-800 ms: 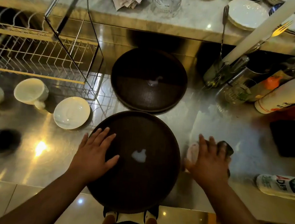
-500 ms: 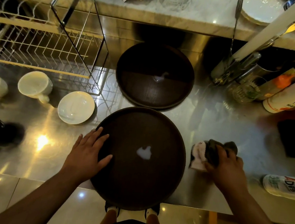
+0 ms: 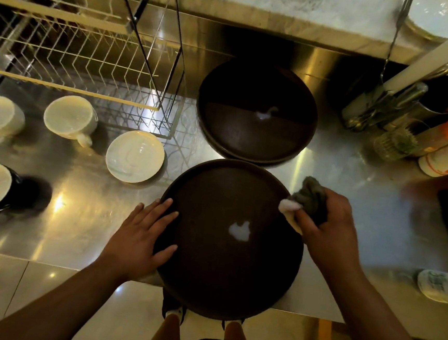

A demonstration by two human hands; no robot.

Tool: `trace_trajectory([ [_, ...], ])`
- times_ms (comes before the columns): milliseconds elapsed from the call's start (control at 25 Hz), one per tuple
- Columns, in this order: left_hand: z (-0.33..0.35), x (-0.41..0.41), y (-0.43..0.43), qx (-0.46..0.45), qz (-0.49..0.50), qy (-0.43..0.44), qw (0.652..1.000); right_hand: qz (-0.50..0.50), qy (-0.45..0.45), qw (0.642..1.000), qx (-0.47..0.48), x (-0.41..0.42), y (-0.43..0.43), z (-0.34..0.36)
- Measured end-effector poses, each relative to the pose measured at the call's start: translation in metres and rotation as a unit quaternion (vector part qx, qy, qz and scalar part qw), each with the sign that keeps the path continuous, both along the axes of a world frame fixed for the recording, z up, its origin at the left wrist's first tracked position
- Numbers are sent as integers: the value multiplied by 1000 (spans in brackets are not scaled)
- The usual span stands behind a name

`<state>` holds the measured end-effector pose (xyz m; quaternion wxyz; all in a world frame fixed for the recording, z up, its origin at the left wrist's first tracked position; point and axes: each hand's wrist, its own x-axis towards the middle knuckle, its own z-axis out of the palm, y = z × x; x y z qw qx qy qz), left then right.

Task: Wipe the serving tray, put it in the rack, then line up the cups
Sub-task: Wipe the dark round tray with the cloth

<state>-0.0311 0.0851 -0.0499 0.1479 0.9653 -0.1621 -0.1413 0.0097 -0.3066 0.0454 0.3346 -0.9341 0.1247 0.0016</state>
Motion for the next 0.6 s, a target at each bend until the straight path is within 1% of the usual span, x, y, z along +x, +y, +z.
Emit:
trace_trajectory([
  [80,-4,0,1,-6,-2,-15,1000,6,10,999,-34,14,23,-3],
  [160,-8,0,2,-6,-4,-25,1000,29,71,995,-70,29,40,-10],
  [240,-10,0,2,-2,-9,-30,1000,70,138,981,-115,40,50,-15],
  [280,-11,0,3,-2,-10,-31,999,84,146,978,-125,44,53,-16],
  [360,-13,0,5,-5,-11,-30,999,95,121,979,-134,47,57,-13],
  [480,-15,0,6,-8,-11,-32,999,87,51,981,-164,47,61,-5],
  [520,-16,0,6,-10,-11,-33,999,96,49,980,-168,43,62,-4],
  [600,-16,0,6,-14,-14,-37,999,136,93,967,-194,29,67,-10],
])
